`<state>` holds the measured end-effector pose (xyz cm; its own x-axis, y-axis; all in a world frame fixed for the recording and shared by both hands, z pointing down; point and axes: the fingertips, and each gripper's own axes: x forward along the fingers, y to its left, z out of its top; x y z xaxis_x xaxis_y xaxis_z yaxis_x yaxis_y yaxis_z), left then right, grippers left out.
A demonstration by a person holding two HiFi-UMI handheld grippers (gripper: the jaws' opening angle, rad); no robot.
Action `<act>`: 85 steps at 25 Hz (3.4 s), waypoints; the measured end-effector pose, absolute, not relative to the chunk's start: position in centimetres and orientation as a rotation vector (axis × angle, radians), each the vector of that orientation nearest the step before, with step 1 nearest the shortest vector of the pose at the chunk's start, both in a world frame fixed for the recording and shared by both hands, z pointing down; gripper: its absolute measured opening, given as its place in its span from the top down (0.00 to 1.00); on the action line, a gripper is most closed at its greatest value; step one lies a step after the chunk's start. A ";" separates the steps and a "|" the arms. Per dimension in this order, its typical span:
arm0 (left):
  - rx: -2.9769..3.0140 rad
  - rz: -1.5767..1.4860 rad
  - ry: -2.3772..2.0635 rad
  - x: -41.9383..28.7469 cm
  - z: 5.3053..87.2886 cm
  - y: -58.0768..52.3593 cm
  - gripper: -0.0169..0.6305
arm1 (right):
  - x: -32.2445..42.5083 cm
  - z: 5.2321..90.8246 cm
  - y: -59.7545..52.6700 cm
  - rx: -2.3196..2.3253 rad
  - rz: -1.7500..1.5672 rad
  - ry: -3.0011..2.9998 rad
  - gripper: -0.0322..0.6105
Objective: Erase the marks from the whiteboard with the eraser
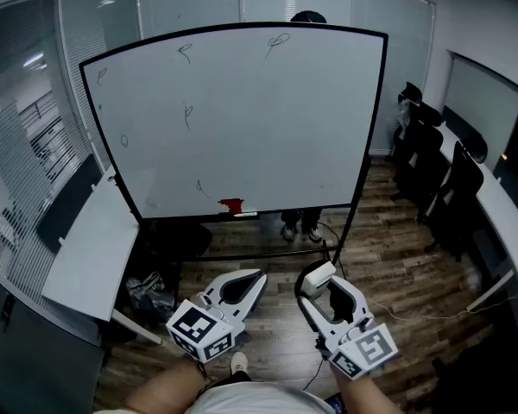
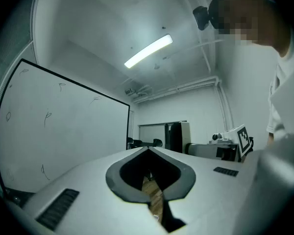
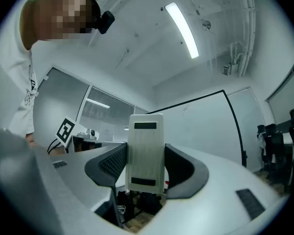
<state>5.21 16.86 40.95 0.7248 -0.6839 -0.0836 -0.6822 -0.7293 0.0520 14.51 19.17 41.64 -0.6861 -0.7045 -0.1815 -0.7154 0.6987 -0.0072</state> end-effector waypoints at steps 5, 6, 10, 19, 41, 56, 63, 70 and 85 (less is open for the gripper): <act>2.901 -0.156 -1.134 5.8 41.0 16.9 0.96 | 14.8 41.8 19.2 -1.166 0.093 2.731 0.57; 2.898 -0.155 -1.132 5.7 41.1 16.8 0.96 | 14.7 41.8 19.3 -1.166 0.090 2.731 0.57; 2.891 -0.162 -1.118 5.8 41.2 16.4 0.96 | 14.6 42.0 19.4 -1.172 0.108 2.744 0.57; 2.897 -0.149 -1.135 4.4 41.0 14.2 0.96 | 13.6 42.1 17.1 -1.160 0.080 2.757 0.57; 2.979 -0.167 -1.046 -5.5 37.9 -1.3 0.96 | 2.9 39.1 0.7 -1.155 0.132 2.702 0.57; 2.975 -0.142 -0.967 -6.4 39.2 -9.6 0.96 | 1.7 39.8 -7.3 -1.190 0.100 2.681 0.57; 2.967 -0.152 -1.027 -3.0 38.3 -14.6 0.96 | 5.8 39.0 -12.7 -1.135 0.114 2.705 0.57; 2.953 -0.172 -1.135 0.9 36.5 -19.6 0.96 | 10.5 37.6 -17.8 -1.059 0.160 2.758 0.57; 2.892 -0.190 -1.234 1.9 34.8 -27.4 0.96 | 13.4 34.9 -27.1 -0.988 0.279 2.774 0.57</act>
